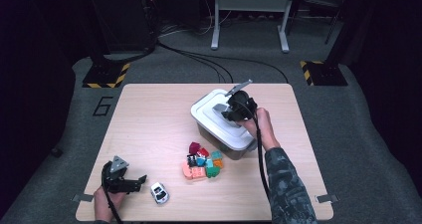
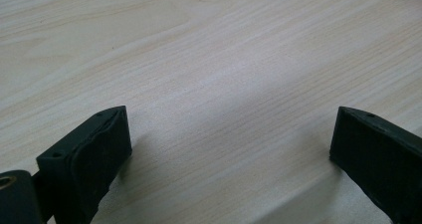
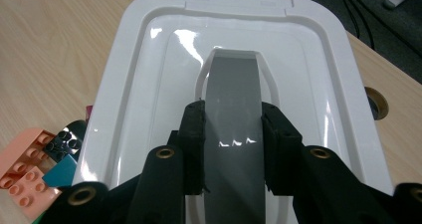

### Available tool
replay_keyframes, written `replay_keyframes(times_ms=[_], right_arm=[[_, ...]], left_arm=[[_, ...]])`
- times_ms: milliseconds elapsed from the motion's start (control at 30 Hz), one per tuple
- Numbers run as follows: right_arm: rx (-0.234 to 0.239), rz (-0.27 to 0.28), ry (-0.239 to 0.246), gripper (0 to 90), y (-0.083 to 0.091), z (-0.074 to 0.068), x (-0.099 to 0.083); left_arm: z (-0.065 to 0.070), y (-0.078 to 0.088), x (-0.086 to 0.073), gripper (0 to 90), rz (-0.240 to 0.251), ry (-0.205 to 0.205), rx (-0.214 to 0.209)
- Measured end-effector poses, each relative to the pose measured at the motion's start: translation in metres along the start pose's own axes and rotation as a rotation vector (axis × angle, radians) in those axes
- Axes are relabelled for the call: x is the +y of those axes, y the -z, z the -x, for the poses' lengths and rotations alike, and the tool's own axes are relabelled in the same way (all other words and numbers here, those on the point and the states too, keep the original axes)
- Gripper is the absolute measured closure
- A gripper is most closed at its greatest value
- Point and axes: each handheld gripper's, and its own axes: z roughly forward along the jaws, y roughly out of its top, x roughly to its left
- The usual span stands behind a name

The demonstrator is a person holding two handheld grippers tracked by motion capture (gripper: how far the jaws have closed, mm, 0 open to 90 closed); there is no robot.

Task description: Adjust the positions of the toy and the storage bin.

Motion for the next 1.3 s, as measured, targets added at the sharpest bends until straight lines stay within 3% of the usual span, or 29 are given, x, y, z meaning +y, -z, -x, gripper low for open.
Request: replay_keyframes(times_ms=[167, 367, 400, 467, 967, 1300], right_arm=[[-0.006, -0.002, 0.028, 67.2, 0.001, 0.0, 0.001], [-0.015, 0.004, 0.007, 67.2, 0.003, -0.004, 0.003], [-0.01, 0.001, 0.028, 67.2, 0.005, -0.002, 0.003], [-0.014, 0.008, 0.022, 67.2, 0.008, -0.003, 0.004], [-0.06, 0.064, 0.003, 67.2, 0.042, 0.007, 0.006], [-0.134, 0.077, -0.061, 67.2, 0.072, 0.025, -0.003]], left_arm=[[0.0, 0.0, 0.0, 2.6, 0.0, 0.004, -0.002], [0.0, 0.0, 0.0, 2.8, 0.001, 0.004, -0.003], [0.0, 0.0, 0.0, 2.8, 0.003, 0.003, -0.002], [0.0, 0.0, 0.0, 2.8, 0.001, 0.004, -0.003], [0.0, 0.0, 0.0, 2.8, 0.001, -0.001, -0.001], [0.0, 0.0, 0.0, 2.8, 0.001, -0.001, -0.001]])
